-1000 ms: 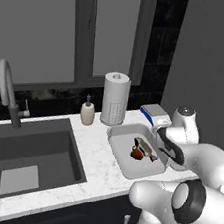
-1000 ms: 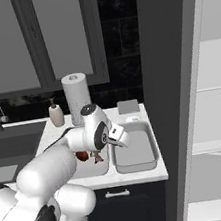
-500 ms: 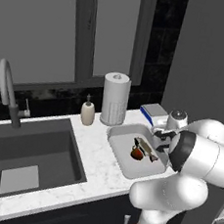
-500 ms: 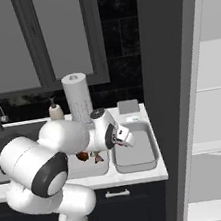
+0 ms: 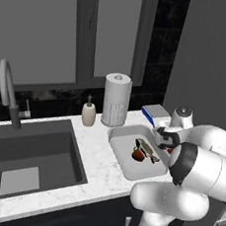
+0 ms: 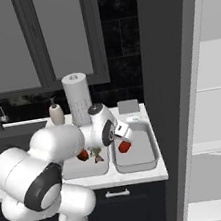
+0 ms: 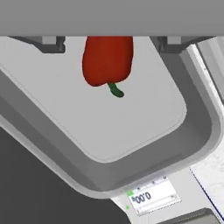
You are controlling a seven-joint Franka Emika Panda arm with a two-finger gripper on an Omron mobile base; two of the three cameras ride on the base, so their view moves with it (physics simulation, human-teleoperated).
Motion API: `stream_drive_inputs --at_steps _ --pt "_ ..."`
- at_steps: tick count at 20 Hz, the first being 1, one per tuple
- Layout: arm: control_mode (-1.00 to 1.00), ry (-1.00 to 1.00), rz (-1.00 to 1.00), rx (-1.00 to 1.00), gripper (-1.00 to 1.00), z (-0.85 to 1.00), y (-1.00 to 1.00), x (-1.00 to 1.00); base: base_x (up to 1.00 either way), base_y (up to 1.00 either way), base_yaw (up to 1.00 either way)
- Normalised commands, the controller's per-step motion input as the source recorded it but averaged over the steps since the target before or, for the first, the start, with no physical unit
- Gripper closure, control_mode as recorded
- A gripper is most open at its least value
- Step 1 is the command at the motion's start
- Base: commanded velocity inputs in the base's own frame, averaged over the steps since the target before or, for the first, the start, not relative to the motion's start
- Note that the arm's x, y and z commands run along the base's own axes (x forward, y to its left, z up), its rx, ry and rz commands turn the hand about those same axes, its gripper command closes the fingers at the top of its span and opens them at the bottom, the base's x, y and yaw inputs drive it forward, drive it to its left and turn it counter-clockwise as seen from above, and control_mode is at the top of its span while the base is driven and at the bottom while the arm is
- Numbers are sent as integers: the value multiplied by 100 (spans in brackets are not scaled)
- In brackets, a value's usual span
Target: Place one bell pepper and one fish in each tupperware on the nearby counter, to pack two identical lunches.
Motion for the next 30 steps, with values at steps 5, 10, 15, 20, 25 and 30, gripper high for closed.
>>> stream_drive_inputs --at_steps 5,10,15,20,25,30 --pt "-100 -2 0 0 -100 81 1 -41 0 0 0" --pt "-100 -11 2 -1 -100 70 9 -96 0 0 0" --pt "-100 -14 16 -9 -100 50 40 -100 0 0 0" --pt "-100 -14 23 -18 -100 43 74 -95 0 0 0" --pt "-100 -8 29 -21 -100 24 83 -77 0 0 0" --pt "100 0 0 0 -100 0 0 0 -85 63 32"
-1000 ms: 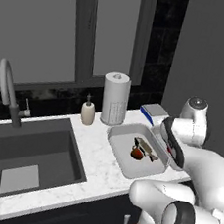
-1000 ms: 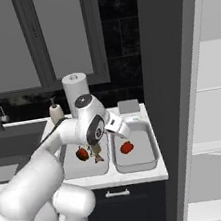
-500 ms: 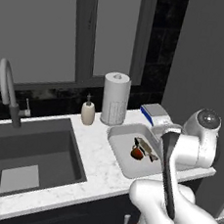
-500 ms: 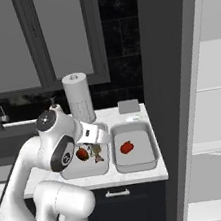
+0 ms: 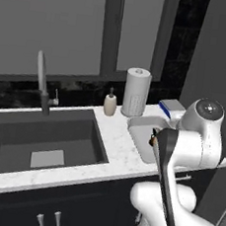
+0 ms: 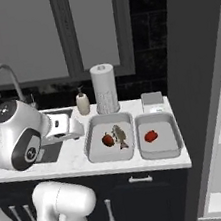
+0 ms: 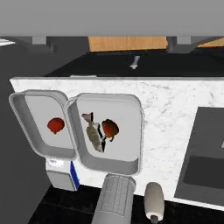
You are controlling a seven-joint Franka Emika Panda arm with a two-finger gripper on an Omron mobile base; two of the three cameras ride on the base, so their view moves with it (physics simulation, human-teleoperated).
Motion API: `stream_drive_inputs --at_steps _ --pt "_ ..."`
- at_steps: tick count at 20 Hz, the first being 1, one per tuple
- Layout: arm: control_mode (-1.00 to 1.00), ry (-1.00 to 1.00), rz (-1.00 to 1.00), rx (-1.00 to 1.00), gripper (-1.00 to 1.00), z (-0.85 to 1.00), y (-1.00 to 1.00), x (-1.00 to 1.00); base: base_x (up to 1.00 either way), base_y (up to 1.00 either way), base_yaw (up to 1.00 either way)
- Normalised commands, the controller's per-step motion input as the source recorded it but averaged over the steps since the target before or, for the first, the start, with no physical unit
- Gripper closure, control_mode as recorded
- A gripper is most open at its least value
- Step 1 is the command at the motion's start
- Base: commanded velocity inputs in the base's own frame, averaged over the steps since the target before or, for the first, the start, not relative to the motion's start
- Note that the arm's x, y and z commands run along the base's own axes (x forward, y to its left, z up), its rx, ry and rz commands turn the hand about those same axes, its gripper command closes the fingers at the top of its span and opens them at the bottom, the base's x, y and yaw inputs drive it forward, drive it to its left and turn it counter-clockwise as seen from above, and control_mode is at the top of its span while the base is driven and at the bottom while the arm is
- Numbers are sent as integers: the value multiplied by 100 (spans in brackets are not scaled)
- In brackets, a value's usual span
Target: Place one bell pepper and one fish in each tupperware on the nearby counter, to pack two identical lunches.
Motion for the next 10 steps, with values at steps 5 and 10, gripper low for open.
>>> stream_drive_inputs --at_steps 5,10 --pt "100 0 0 0 -100 0 0 0 -100 -14 7" --pt "100 0 0 0 -100 0 0 0 -70 -98 -18"
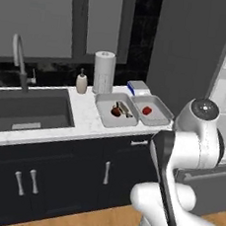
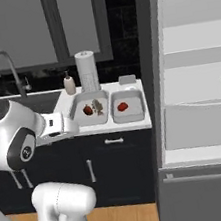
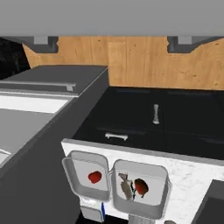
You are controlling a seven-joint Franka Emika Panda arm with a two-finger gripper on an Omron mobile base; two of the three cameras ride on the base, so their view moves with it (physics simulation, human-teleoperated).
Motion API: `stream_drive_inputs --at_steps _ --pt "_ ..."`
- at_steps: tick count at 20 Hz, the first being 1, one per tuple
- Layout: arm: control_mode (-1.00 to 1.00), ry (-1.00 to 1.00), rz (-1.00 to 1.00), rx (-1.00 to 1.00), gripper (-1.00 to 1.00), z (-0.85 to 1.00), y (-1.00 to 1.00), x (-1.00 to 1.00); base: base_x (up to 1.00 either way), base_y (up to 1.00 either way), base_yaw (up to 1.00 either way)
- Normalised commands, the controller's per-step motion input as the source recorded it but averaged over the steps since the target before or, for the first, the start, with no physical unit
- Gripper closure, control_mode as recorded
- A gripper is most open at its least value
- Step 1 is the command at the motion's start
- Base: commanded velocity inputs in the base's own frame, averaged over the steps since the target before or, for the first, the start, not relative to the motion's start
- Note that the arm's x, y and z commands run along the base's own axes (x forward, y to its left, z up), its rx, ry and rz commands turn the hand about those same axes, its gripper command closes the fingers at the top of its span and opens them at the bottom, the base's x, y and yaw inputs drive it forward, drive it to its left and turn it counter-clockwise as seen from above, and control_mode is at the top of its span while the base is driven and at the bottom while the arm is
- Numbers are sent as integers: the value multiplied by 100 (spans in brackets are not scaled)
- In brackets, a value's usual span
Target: Place one bell pepper and one fish in each tupperware on the nearby counter, to pack two identical lunches.
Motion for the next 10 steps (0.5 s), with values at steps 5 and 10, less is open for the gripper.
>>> stream_drive_inputs --at_steps 5,10 --pt "100 0 0 0 -100 0 0 0 -20 -100 -20" --pt "100 0 0 0 -100 0 0 0 5 -100 -11"
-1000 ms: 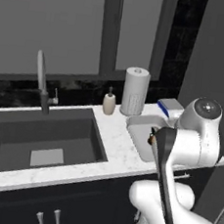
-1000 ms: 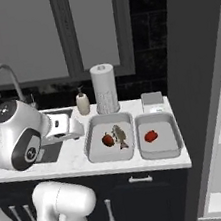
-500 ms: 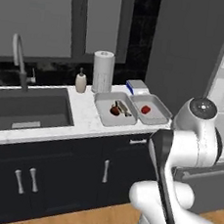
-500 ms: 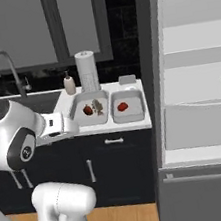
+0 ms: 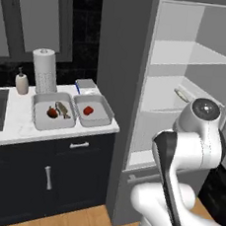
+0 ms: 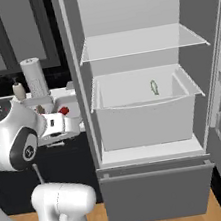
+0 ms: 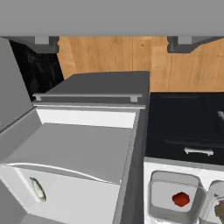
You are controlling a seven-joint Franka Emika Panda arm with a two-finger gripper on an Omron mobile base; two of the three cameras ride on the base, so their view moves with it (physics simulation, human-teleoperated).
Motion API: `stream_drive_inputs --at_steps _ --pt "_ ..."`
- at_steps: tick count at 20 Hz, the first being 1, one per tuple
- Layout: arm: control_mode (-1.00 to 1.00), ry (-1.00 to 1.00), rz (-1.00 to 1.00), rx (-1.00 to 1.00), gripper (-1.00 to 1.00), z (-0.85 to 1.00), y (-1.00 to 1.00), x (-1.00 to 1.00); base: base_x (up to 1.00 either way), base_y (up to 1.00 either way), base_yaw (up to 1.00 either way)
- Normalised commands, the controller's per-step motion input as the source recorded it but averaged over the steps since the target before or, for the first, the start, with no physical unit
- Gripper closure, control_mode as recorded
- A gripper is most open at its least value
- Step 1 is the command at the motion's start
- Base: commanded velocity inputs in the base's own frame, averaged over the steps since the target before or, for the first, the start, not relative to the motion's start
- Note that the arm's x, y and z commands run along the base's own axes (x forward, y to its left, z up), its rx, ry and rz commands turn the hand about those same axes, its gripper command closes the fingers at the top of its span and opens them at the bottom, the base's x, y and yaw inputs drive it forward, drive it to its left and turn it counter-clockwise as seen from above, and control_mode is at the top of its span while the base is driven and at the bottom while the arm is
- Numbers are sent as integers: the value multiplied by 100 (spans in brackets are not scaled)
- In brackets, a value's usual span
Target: Place one bell pepper and one fish in each tupperware on the nearby counter, to pack two identical lunches.
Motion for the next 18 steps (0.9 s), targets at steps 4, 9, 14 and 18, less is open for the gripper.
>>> stream_drive_inputs --at_steps 4,9,14,18 --pt "100 0 0 0 -100 0 0 0 41 -88 -1" --pt "100 0 0 0 -100 0 0 0 54 -64 0" --pt "100 0 0 0 -100 0 0 0 72 -25 0" --pt "100 0 0 0 -100 0 0 0 73 -1 0"
